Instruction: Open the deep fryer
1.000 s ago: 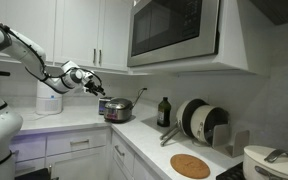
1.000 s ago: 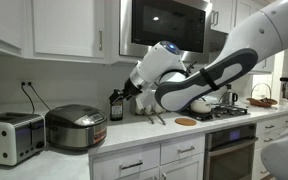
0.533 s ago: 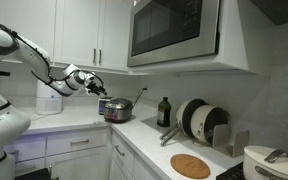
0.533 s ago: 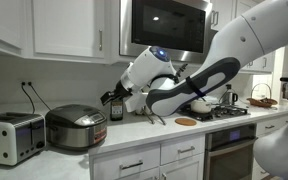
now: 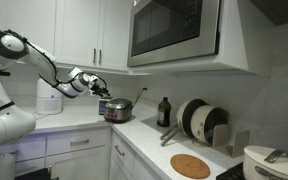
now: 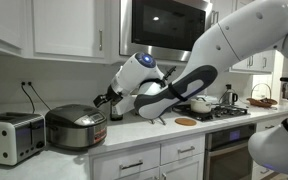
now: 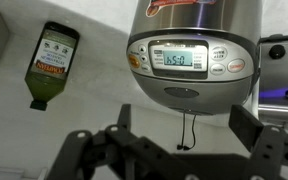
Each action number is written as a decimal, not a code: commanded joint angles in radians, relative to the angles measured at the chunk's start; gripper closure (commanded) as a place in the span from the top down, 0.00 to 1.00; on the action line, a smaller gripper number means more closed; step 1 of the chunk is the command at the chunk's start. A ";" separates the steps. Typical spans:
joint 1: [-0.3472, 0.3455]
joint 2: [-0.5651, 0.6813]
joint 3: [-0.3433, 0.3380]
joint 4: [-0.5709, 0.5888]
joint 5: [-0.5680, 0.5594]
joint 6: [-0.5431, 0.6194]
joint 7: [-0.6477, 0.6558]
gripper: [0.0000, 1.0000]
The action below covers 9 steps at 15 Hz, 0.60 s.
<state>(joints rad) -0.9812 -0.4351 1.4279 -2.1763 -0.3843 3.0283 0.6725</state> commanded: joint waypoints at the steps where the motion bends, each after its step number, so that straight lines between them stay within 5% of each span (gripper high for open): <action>1: -0.150 -0.051 0.120 0.069 0.008 0.013 0.034 1.00; 8: -0.322 -0.172 0.250 0.164 0.366 0.007 -0.167 1.00; 9: -0.338 -0.185 0.261 0.178 0.399 0.005 -0.183 0.79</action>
<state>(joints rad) -1.2505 -0.5568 1.6478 -2.0540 -0.0715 3.0283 0.5315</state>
